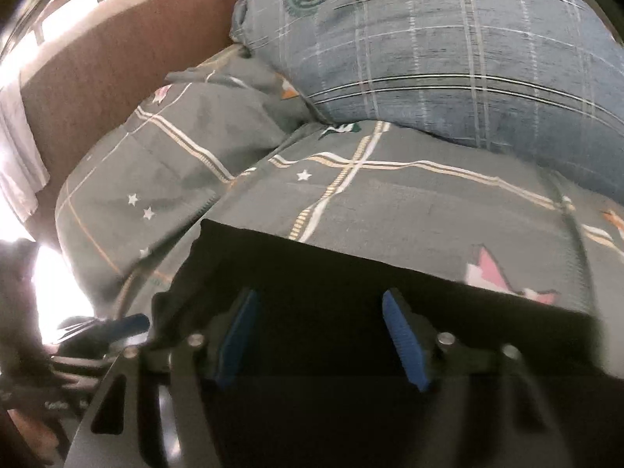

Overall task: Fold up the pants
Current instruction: 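Move the open left gripper to the folded black pants edge while the right gripper approaches, then grasp the pants edge with both grippers and lift it over the other half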

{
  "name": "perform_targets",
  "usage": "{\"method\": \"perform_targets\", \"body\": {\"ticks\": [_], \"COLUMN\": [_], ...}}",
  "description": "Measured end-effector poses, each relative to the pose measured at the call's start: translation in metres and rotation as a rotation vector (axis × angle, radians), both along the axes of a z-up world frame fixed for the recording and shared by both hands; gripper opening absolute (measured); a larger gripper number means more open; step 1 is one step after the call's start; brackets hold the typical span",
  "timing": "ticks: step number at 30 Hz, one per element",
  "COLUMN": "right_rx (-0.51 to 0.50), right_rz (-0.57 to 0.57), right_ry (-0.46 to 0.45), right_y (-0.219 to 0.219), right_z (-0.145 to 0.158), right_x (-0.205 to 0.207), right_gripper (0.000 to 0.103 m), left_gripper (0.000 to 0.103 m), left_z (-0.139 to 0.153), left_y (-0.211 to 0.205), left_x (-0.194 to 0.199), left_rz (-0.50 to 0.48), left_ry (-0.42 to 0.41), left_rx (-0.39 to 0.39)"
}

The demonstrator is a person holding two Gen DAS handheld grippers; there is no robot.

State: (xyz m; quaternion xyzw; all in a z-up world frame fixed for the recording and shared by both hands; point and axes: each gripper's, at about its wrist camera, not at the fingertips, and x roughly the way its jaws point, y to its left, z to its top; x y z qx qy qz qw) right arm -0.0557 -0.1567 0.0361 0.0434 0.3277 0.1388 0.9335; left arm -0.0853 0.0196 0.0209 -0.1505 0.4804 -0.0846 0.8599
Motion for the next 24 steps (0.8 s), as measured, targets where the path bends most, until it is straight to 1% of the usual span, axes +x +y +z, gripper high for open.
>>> {"method": "perform_targets", "body": {"ticks": [2, 6, 9, 11, 13, 14, 16, 17, 20, 24], "right_rx": [-0.021, -0.088, -0.134, -0.155, -0.175, -0.178, -0.181, -0.183, -0.185, -0.136], "right_rz": [0.041, 0.106, 0.160, 0.189, 0.212, 0.224, 0.254, 0.266, 0.276, 0.287], "right_ry": [-0.011, -0.062, -0.023, -0.005, 0.012, 0.017, 0.023, 0.029, 0.054, 0.085], "right_y": [0.010, 0.024, 0.031, 0.035, 0.037, 0.038, 0.041, 0.043, 0.049, 0.048], "right_z": [0.004, 0.018, 0.020, 0.018, 0.016, 0.016, 0.015, 0.014, 0.009, -0.001], "right_x": [0.001, 0.007, 0.026, 0.034, 0.041, 0.043, 0.047, 0.050, 0.059, 0.070], "right_gripper": [0.069, 0.067, 0.068, 0.068, 0.068, 0.068, 0.068, 0.070, 0.071, 0.070], "left_gripper": [0.081, 0.081, 0.082, 0.082, 0.082, 0.082, 0.082, 0.083, 0.088, 0.089], "left_z": [0.000, -0.001, -0.002, -0.001, 0.000, 0.000, -0.001, -0.001, 0.000, -0.001], "left_y": [0.004, 0.006, 0.005, 0.003, 0.004, 0.004, 0.002, 0.001, -0.002, -0.005], "left_x": [-0.001, -0.003, -0.004, -0.005, -0.008, -0.008, -0.007, -0.006, -0.001, 0.006], "left_rz": [0.009, 0.033, 0.050, 0.044, 0.026, 0.019, 0.016, 0.018, 0.029, 0.019], "left_ry": [0.007, 0.012, 0.004, 0.016, 0.030, 0.033, 0.032, 0.026, 0.024, -0.008], "left_rx": [-0.017, -0.053, -0.064, -0.081, -0.115, -0.123, -0.115, -0.110, -0.117, -0.124]}}
